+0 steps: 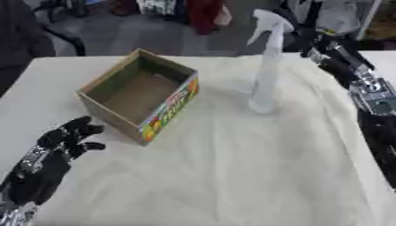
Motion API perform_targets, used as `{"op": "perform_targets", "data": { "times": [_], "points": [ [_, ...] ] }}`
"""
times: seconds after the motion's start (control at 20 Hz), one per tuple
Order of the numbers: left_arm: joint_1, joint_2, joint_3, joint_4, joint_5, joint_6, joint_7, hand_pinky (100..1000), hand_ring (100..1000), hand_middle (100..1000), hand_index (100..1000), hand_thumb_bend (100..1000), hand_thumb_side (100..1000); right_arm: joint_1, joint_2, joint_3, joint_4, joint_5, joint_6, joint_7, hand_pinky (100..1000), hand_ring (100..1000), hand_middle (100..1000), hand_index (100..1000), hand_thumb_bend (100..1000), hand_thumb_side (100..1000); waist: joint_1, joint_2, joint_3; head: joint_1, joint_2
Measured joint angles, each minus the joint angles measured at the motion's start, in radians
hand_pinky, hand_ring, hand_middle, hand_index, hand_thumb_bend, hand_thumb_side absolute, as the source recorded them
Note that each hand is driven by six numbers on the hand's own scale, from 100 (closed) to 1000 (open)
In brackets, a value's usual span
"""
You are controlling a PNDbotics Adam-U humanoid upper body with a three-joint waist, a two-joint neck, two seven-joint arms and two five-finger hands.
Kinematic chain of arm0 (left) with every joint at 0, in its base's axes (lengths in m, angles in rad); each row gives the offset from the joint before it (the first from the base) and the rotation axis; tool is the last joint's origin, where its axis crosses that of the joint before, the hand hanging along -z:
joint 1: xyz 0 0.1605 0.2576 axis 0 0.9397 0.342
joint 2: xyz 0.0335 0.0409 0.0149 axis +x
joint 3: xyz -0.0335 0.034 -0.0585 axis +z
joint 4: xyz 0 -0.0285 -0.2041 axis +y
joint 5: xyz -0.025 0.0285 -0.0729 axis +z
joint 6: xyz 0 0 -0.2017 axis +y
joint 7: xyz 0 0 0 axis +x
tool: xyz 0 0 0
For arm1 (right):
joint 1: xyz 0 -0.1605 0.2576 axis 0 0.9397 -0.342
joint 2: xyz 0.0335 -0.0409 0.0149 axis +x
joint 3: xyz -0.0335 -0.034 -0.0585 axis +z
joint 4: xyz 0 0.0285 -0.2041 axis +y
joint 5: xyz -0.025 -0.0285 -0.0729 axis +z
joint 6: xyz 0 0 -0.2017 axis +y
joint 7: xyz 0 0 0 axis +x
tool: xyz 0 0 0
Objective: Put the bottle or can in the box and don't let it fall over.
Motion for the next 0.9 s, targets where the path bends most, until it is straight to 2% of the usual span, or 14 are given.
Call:
{"op": "perform_targets", "data": {
  "times": [0.25, 0.9],
  "points": [
    [-0.001, -0.003, 0.000, 0.000, 0.004, -0.001, -0.004, 778, 918, 747, 928, 169, 944, -0.011, 0.013, 0.000, 0.018, 0.049, -0.023, -0.026, 872, 918, 882, 957, 100, 609, 0.002, 0.000, 0.002, -0.004, 0.000],
    [-0.002, -0.004, -0.006, 0.000, 0.008, -0.001, -0.012, 778, 918, 746, 927, 168, 940, -0.033, 0.015, 0.002, 0.024, 0.084, -0.034, -0.059, 886, 926, 879, 958, 100, 587, 0.005, 0.000, 0.012, -0.017, 0.000]
  ]
}}
